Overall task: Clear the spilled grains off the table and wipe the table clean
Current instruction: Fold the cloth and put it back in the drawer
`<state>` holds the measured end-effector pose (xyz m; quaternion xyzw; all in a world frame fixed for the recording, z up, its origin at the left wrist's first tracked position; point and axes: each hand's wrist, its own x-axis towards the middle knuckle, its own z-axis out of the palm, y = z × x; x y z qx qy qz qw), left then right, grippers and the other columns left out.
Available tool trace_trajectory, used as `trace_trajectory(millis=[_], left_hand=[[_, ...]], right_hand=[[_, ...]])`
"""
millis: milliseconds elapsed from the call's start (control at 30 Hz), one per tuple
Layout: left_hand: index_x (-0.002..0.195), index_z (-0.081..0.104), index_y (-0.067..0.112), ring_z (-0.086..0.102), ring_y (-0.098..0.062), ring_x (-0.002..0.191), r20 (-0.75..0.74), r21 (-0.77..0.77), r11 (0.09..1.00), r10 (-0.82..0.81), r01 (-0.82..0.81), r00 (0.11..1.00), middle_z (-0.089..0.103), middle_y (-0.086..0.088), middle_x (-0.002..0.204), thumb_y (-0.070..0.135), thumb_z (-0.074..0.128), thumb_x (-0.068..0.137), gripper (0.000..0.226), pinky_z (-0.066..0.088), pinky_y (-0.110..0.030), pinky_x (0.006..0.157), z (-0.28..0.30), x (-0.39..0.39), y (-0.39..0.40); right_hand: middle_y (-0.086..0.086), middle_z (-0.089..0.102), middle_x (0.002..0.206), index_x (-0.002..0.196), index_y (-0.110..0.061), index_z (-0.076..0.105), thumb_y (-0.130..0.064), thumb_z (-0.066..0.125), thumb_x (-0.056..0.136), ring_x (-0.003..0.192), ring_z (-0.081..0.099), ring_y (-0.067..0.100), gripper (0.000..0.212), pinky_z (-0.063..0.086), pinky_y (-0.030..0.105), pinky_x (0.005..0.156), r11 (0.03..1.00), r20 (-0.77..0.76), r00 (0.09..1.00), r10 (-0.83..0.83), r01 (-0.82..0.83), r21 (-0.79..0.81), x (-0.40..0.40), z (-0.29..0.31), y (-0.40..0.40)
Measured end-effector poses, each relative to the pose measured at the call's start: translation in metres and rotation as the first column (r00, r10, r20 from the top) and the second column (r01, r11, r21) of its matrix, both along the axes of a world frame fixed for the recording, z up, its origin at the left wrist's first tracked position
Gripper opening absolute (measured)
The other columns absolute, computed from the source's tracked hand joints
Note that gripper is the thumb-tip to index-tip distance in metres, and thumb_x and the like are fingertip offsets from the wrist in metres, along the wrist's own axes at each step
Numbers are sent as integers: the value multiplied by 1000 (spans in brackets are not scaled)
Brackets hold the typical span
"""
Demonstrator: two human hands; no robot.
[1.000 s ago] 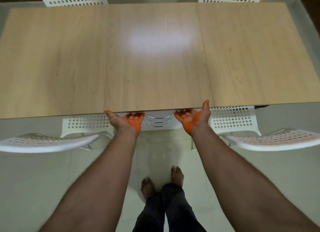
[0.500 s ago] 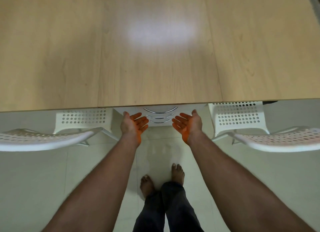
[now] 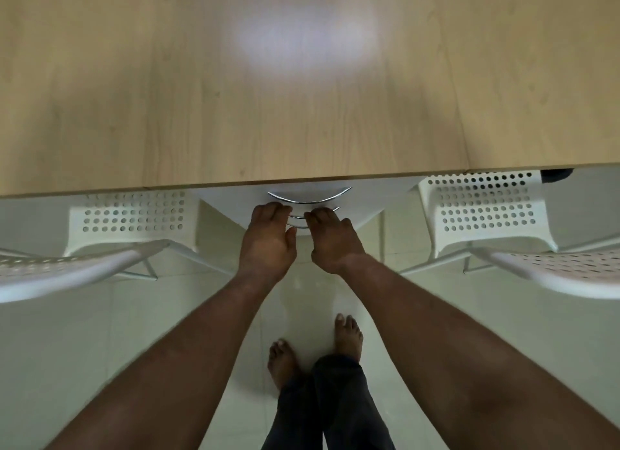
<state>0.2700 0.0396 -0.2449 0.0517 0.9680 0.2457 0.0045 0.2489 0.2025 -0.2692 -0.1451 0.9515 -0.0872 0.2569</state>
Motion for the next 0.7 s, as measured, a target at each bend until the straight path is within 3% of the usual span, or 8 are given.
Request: trace_trajectory(millis=[200, 400, 500, 567, 633, 700], left_hand=[[136, 65, 4, 55, -39, 126, -53, -38, 999, -40, 38, 998, 63, -17, 134, 14, 84, 83, 57, 52, -51, 106, 3, 5, 6], [131, 72, 14, 63, -35, 111, 234, 6, 999, -51, 51, 971, 70, -12, 119, 19, 83, 86, 47, 54, -42, 91, 16, 23, -4], [131, 73, 17, 67, -29, 105, 361, 8, 999, -37, 37, 932, 71, -8, 118, 24, 86, 84, 49, 51, -35, 85, 21, 37, -9], [127, 75, 22, 68, -22, 102, 421, 9, 999, -41, 40, 906, 73, -2, 116, 32, 88, 82, 48, 47, -30, 79, 24, 46, -11], [122, 77, 26, 66, -15, 96, 476, 17, 998, -59, 58, 878, 75, 4, 113, 39, 90, 78, 47, 43, -27, 75, 23, 53, -13], [120, 78, 27, 65, -11, 91, 522, 17, 998, -66, 67, 850, 76, 5, 112, 44, 93, 73, 52, 45, -27, 74, 22, 59, -15]], right_hand=[[9, 42, 155, 151, -14, 44, -17, 64, 84, 148, 33, 27, 70, 38, 46, 108, 1000, 52, 999, 0, -1, 17, 15, 6, 0], [12, 48, 150, 147, -11, 48, -16, 61, 87, 140, 42, 31, 62, 40, 47, 107, 998, 137, 991, 8, 0, -59, 76, 13, 8], [9, 70, 120, 124, -15, 69, -15, 58, 88, 111, 65, 29, 37, 48, 35, 85, 983, 81, 994, -68, 81, -166, 91, 20, 9], [4, 75, 93, 103, -21, 78, -18, 58, 85, 85, 69, 26, 26, 47, 29, 69, 964, 14, 988, -152, 151, -217, 90, 31, 8], [1, 74, 80, 90, -21, 79, -23, 57, 83, 70, 66, 22, 23, 55, 31, 66, 923, -18, 958, -285, 269, -274, 82, 38, 8], [3, 73, 78, 87, -17, 76, -23, 58, 84, 69, 67, 22, 20, 61, 37, 67, 849, 8, 894, -449, 429, -308, 70, 40, 8]])
